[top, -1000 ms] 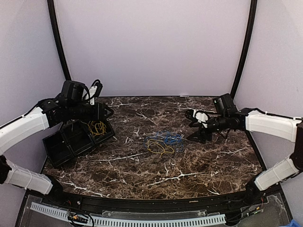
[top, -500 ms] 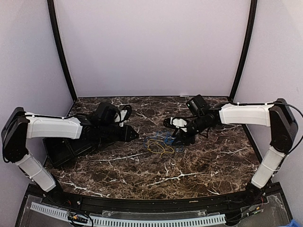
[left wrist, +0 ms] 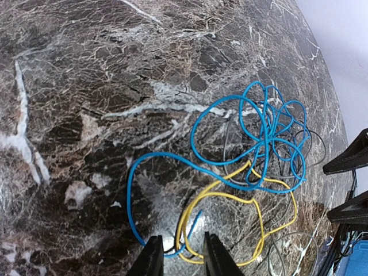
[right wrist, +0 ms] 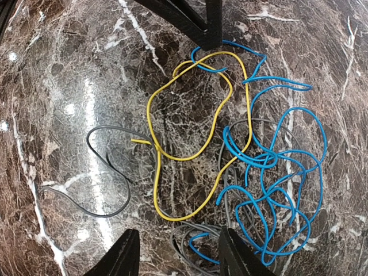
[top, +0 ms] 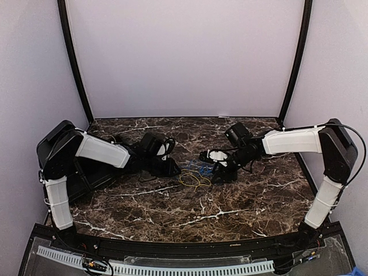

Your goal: Untangle the cables

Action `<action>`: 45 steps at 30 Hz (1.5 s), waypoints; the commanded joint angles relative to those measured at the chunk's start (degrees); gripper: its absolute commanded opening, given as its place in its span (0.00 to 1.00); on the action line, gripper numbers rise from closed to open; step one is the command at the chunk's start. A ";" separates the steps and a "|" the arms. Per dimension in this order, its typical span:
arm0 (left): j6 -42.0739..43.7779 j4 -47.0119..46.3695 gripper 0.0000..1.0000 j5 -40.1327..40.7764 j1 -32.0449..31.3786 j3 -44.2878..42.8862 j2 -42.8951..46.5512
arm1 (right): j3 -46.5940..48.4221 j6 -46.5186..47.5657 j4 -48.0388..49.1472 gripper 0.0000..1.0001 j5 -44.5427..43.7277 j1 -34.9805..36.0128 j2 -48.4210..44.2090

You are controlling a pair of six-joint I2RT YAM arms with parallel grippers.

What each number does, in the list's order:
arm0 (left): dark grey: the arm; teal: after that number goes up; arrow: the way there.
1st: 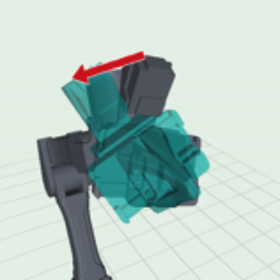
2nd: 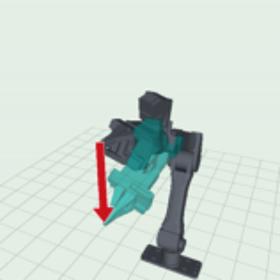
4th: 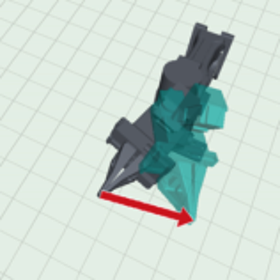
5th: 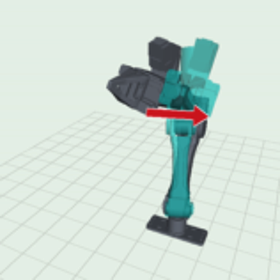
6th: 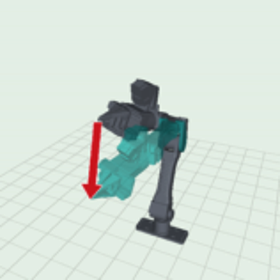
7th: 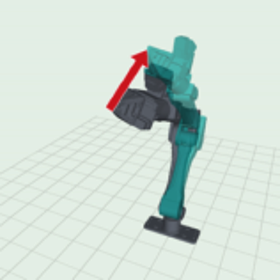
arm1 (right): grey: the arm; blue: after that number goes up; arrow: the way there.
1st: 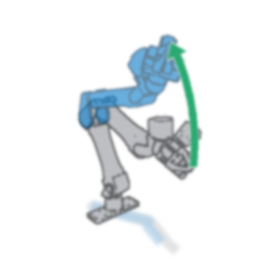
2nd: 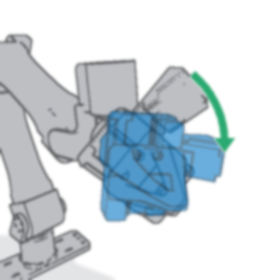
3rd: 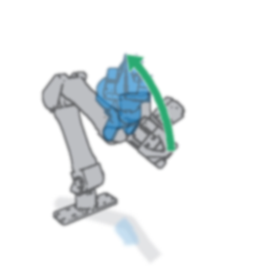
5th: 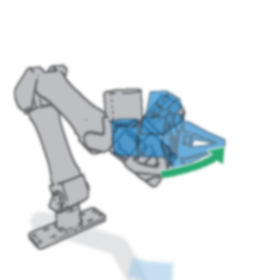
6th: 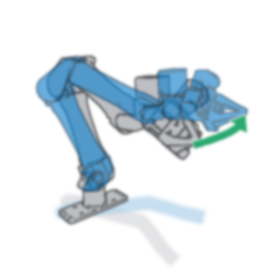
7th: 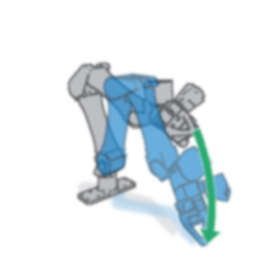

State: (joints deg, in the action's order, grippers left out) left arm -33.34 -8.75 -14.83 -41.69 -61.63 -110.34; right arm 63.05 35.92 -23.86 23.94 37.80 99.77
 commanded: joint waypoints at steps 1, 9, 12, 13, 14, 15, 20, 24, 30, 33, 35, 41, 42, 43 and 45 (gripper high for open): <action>-1.14 -1.64 0.26 -0.75 -0.25 -2.53 -1.93 | -0.98 -0.32 2.01 0.49 -0.51 0.34 -0.06; -0.41 -2.37 0.22 -1.95 -0.29 -5.11 -5.76 | -1.52 -0.32 2.16 0.50 -0.38 0.33 0.28; 0.03 -3.59 0.14 -3.03 -0.26 -5.38 -5.96 | -1.59 -0.30 2.23 0.50 -0.39 0.34 0.20; 0.16 -3.32 0.09 -3.24 -0.31 -5.71 -5.74 | -1.62 -0.32 2.23 0.50 -0.35 0.32 0.30; 0.53 -3.08 0.06 -3.46 -0.31 -5.88 -5.49 | -1.81 -0.40 2.30 0.50 -0.12 0.34 0.38; 0.76 -2.51 0.02 -3.55 -0.27 -6.07 -4.66 | -1.93 -0.45 2.25 0.50 0.20 0.32 0.62; 3.76 1.42 0.00 -1.97 -0.28 -5.66 2.57 | -2.05 -3.48 5.80 0.50 -7.26 0.25 5.17; 6.60 6.89 0.00 -0.19 -0.32 -5.46 11.96 | 0.35 -7.20 6.97 0.49 -12.17 -0.82 10.58; 10.38 17.61 0.00 4.43 -0.30 -8.23 22.33 | 1.29 -8.27 7.02 0.35 -14.56 -0.93 16.34; 13.54 24.59 0.00 8.84 -0.25 -11.94 26.63 | 1.61 -8.85 6.72 0.31 -15.19 -1.43 18.20; 16.04 29.07 0.00 12.21 -0.31 -16.25 29.44 | 1.97 -9.08 6.30 0.30 -14.72 -1.86 18.75; 21.99 40.16 0.00 23.01 -0.31 -32.22 33.93 | 2.32 -9.06 5.93 0.30 -14.66 -2.52 18.51; 22.44 41.65 0.00 24.98 -0.25 -34.52 34.20 | 2.22 -9.02 5.99 0.30 -14.75 -2.60 18.22; 23.15 42.26 0.00 25.97 -0.29 -35.23 34.44 | 2.25 -8.98 5.92 0.30 -14.80 -2.64 17.88; 23.83 43.35 0.00 29.51 -0.19 -35.66 35.08 | 2.33 -8.67 5.45 0.31 -14.30 -2.75 16.64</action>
State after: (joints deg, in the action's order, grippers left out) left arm -13.74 26.83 5.65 -41.76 -95.00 -77.60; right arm 67.77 26.85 -11.31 16.05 36.36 113.40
